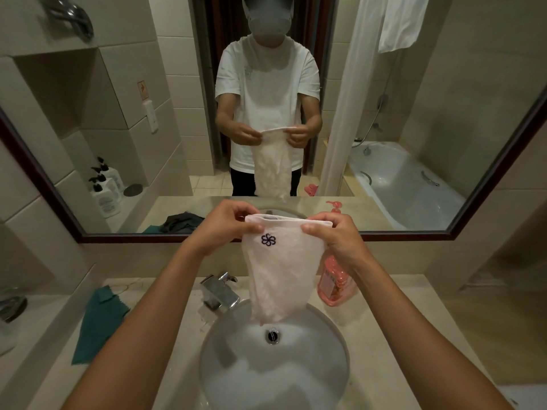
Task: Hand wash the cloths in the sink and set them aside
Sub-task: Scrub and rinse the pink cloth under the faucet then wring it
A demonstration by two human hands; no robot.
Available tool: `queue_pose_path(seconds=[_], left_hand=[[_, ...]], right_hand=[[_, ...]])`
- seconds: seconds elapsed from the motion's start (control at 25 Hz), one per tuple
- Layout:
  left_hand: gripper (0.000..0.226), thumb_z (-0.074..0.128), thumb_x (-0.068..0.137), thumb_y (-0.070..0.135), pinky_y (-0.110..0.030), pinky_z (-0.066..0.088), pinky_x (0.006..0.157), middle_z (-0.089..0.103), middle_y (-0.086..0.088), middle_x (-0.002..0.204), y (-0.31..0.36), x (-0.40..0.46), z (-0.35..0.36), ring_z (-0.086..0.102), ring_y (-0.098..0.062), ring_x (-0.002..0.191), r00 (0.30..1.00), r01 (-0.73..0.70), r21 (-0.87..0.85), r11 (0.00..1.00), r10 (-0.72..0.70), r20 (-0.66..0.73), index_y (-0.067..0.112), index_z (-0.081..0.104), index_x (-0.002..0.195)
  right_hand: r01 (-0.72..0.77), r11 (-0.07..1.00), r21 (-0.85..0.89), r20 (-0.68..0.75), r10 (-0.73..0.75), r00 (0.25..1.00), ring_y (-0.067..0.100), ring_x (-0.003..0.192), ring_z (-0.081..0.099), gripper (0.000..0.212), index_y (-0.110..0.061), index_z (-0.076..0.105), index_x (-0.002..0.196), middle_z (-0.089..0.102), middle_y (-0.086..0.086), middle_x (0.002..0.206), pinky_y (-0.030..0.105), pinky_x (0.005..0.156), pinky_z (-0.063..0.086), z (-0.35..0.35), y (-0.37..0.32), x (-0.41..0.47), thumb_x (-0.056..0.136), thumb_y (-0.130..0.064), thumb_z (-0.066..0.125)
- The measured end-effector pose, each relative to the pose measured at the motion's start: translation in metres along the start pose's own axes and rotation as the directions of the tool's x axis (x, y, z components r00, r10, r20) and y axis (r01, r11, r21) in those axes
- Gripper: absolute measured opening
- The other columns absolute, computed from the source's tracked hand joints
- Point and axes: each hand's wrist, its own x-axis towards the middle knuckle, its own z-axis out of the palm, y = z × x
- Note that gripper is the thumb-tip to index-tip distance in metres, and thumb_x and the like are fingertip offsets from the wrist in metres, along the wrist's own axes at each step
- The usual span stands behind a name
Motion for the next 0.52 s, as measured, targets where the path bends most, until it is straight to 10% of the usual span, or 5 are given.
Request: queue_pose_path(seconds=[0.2, 0.52], left_hand=[[0.022, 0.083, 0.08, 0.012, -0.036, 0.064, 0.073, 0.079, -0.004, 0.092, -0.007, 0.003, 0.004, 0.076, -0.023, 0.088, 0.994, -0.039, -0.124, 0.992, 0.026, -0.101, 0.032, 0.08, 0.089], [0.026, 0.071, 0.09, 0.013, -0.036, 0.063, 0.071, 0.077, -0.006, 0.1, -0.013, 0.008, 0.018, 0.074, -0.024, 0.088, 0.975, -0.067, -0.389, 0.919, -0.023, -0.222, 0.02, 0.071, 0.115]], right_hand=[[0.028, 0.978, -0.207, -0.032, -0.036, 0.999, -0.001, 0.063, 0.064, 0.012, -0.023, 0.069, 0.083, 0.07, -0.017, 0.072, 0.015, 0.054, 0.048, 0.002, 0.005, -0.001, 0.092, -0.031, 0.069], [-0.075, 0.979, 0.188, -0.066, 0.089, 0.994, 0.024, 0.075, 0.073, 0.008, -0.01, 0.08, 0.089, 0.077, 0.014, 0.088, 0.031, 0.063, 0.058, 0.017, -0.002, 0.004, 0.087, -0.015, 0.074]])
